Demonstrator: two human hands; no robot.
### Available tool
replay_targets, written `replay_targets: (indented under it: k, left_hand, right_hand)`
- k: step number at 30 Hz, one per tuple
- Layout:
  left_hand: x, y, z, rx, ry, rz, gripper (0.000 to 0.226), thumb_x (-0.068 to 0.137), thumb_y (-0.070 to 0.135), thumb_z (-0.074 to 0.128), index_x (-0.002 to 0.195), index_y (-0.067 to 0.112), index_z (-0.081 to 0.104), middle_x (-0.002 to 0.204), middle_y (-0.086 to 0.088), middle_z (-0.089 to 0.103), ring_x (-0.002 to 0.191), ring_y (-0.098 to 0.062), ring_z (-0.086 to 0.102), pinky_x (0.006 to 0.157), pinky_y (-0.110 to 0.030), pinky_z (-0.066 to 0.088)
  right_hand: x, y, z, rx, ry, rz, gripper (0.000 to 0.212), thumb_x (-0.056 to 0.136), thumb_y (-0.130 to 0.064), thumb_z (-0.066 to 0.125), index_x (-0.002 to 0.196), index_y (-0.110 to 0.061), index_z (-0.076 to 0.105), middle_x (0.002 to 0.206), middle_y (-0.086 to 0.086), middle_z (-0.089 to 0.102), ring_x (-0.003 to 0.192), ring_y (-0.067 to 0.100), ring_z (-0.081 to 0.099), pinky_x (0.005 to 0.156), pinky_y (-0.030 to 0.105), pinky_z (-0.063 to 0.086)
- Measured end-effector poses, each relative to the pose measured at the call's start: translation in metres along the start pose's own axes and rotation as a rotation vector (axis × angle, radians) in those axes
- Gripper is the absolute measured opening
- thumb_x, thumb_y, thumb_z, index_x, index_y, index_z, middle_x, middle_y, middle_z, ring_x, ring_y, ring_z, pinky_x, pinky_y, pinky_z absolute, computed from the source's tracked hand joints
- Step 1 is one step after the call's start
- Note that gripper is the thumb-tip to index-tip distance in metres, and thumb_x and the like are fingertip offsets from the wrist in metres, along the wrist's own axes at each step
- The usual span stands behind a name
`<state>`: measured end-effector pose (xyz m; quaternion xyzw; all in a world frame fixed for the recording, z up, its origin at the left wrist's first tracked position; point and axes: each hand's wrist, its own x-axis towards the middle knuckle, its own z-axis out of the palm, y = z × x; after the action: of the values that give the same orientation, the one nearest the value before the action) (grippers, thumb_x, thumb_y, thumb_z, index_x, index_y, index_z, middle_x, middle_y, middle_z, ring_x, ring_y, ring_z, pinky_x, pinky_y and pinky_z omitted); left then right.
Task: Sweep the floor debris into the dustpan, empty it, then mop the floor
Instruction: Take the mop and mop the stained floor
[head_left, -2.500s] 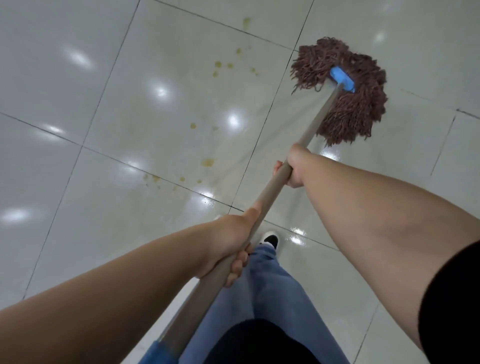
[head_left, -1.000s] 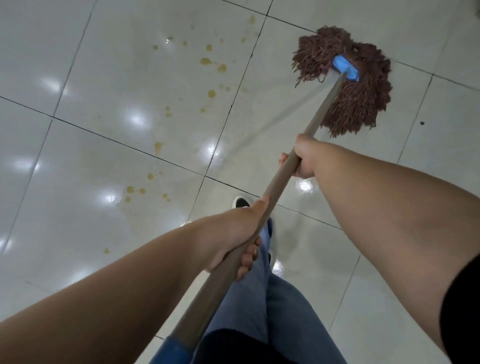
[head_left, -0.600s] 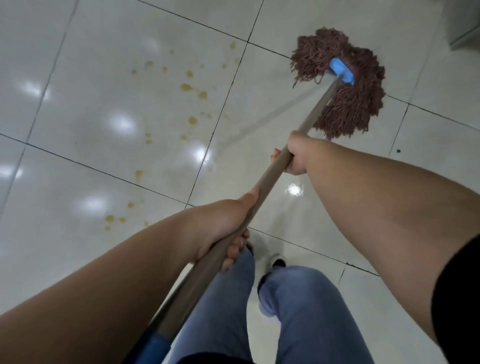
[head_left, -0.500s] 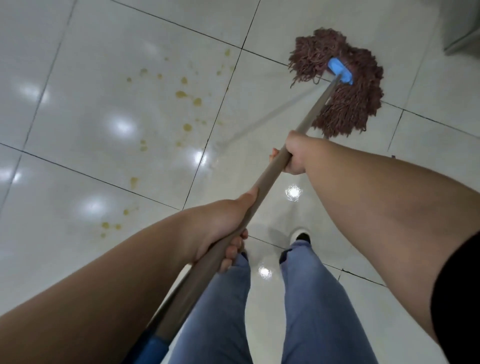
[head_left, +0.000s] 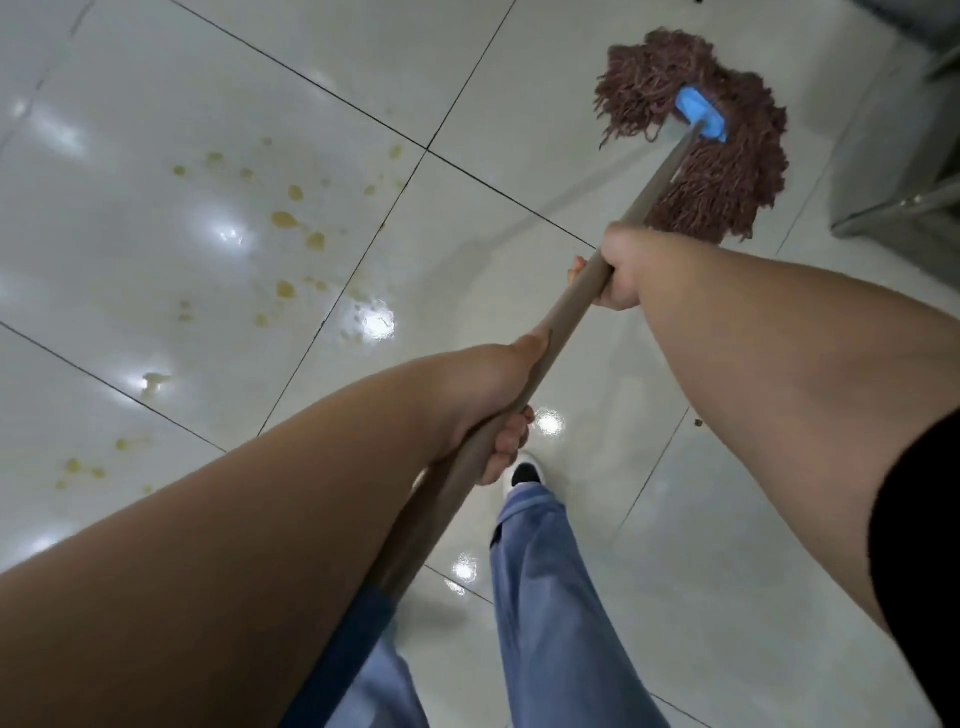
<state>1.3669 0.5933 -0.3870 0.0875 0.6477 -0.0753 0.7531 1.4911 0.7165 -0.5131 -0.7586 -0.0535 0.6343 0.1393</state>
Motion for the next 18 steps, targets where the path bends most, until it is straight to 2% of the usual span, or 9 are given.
replay_targets:
  k: [6, 10, 12, 15, 18]
  left_hand:
    - [0.020, 0.016, 0.017, -0.041, -0.008, 0.030, 0.061, 0.086, 0.071, 0.034, 0.065, 0.013, 0.034, 0.029, 0.004, 0.031, 0.020, -0.008, 0.027, 0.036, -0.004, 0.027]
    - [0.020, -0.006, 0.015, -0.048, 0.004, 0.048, 0.060, 0.086, 0.070, 0.036, 0.067, 0.013, 0.036, 0.028, 0.004, 0.032, 0.019, -0.007, 0.027, 0.034, -0.005, 0.028]
    - [0.017, -0.025, 0.007, -0.041, 0.018, 0.063, 0.060, 0.086, 0.070, 0.036, 0.067, 0.012, 0.036, 0.028, 0.004, 0.032, 0.019, -0.007, 0.027, 0.034, -0.005, 0.028]
    - [0.006, -0.073, -0.019, 0.001, 0.078, 0.046, 0.061, 0.086, 0.071, 0.033, 0.066, 0.013, 0.036, 0.029, 0.004, 0.031, 0.020, -0.009, 0.027, 0.035, -0.005, 0.030]
    - [-0.009, -0.148, -0.045, 0.029, 0.132, -0.021, 0.064, 0.082, 0.076, 0.031, 0.063, 0.014, 0.035, 0.030, 0.004, 0.031, 0.020, -0.010, 0.028, 0.035, -0.006, 0.031]
  right_hand:
    - [0.024, -0.015, -0.013, -0.017, 0.012, -0.018, 0.038, 0.102, -0.036, 0.031, 0.075, -0.009, 0.034, 0.069, 0.006, 0.047, 0.018, 0.011, 0.043, 0.029, 0.018, 0.042]
    - [0.020, 0.004, -0.008, -0.054, 0.040, -0.019, 0.036, 0.102, -0.032, 0.030, 0.074, -0.010, 0.033, 0.069, 0.005, 0.045, 0.034, 0.011, 0.047, 0.030, 0.016, 0.042]
    - [0.013, 0.019, 0.001, -0.043, 0.022, -0.021, 0.037, 0.102, -0.033, 0.030, 0.074, -0.009, 0.033, 0.067, 0.004, 0.046, 0.034, 0.011, 0.048, 0.029, 0.016, 0.042]
    - [-0.011, 0.059, 0.029, -0.031, -0.030, -0.011, 0.040, 0.102, -0.035, 0.028, 0.075, -0.007, 0.033, 0.066, 0.006, 0.048, 0.023, 0.012, 0.046, 0.029, 0.017, 0.042]
    - [-0.046, 0.125, 0.064, -0.046, -0.092, 0.029, 0.042, 0.102, -0.037, 0.027, 0.077, -0.004, 0.035, 0.066, 0.006, 0.050, 0.027, 0.014, 0.049, 0.028, 0.019, 0.042]
